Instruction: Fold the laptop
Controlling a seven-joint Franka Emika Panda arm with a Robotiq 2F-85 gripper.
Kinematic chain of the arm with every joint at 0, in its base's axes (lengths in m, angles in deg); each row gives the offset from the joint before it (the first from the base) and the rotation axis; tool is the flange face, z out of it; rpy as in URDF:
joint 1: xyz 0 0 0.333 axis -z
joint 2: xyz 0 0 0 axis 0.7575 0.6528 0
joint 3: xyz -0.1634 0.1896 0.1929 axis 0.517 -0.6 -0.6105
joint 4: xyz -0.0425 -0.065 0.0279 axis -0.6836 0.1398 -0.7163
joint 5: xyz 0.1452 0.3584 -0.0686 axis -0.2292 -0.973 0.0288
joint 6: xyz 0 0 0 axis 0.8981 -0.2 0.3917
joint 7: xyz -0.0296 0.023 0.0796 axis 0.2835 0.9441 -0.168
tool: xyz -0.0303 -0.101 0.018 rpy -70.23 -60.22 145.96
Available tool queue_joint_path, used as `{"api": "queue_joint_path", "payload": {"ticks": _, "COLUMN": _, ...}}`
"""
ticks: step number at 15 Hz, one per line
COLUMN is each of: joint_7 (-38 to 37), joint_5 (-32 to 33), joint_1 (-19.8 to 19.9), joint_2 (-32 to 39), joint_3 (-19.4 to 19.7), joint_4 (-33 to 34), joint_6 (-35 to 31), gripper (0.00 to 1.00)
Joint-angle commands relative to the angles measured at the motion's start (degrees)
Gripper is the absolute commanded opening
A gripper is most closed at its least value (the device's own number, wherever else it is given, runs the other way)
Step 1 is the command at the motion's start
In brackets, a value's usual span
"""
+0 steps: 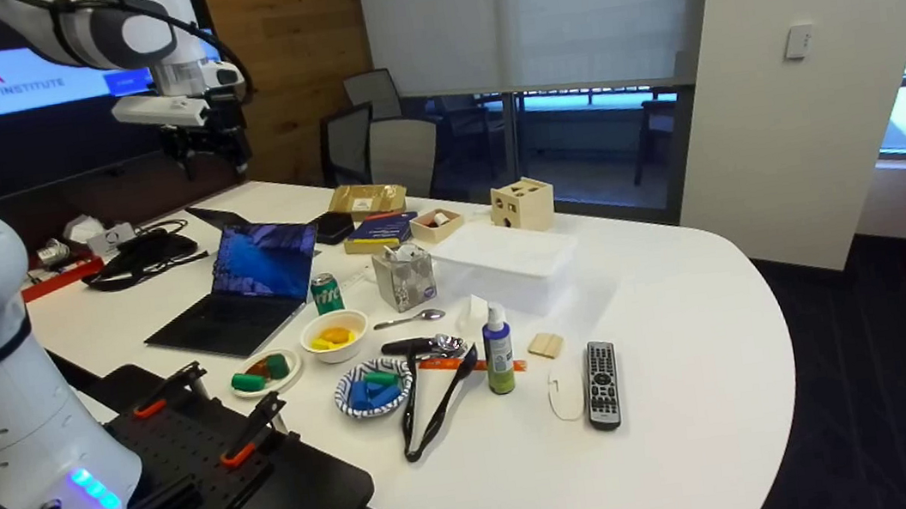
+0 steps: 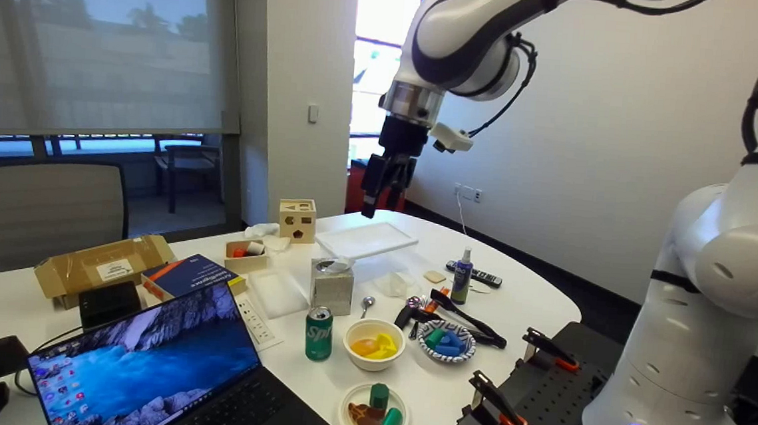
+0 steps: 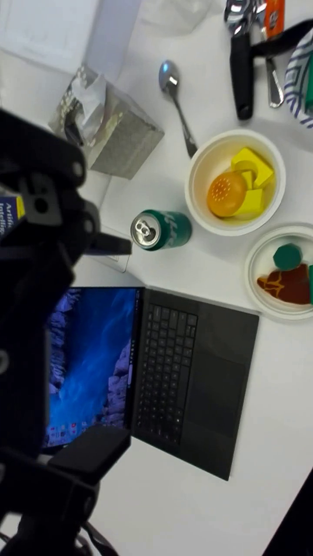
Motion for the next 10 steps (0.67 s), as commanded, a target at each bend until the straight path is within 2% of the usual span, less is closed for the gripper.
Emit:
{"api": "queue_joint_path", "payload": {"ticks": 1, "joint_7": 7.89, "joint_5": -4.55, "joint_1": -2.79, "joint_2": 15.14, "joint_3": -0.44, "joint_4": 7.17, "joint_6": -8.04, "gripper": 1.00}}
{"api": "queue_joint_path", "payload": {"ticks": 3, "joint_7": 13.01, "joint_5": -6.85, "joint_1": -3.02, "joint_2": 23.00, "joint_3": -2.18, "joint_4": 11.83, "joint_6": -11.34, "gripper": 1.00}}
{"api": "queue_joint_path", "payload": {"ticks": 5, "joint_7": 15.84, "joint_5": -5.80, "joint_1": -1.85, "joint_2": 30.86, "joint_3": -5.33, "joint_4": 17.63, "joint_6": -14.32, "gripper": 1.00}}
{"api": "queue_joint_path", "payload": {"ticks": 7, "joint_7": 15.05, "joint_5": -0.26, "joint_1": -1.09, "joint_2": 38.40, "joint_3": -7.80, "joint_4": 23.88, "joint_6": -16.83, "gripper": 1.00}}
{"api": "queue_joint_path", "payload": {"ticks": 10, "joint_7": 11.42, "joint_5": 10.63, "joint_1": -2.39, "joint_2": 48.99, "joint_3": -8.25, "joint_4": 34.73, "joint_6": -18.17, "gripper": 1.00}}
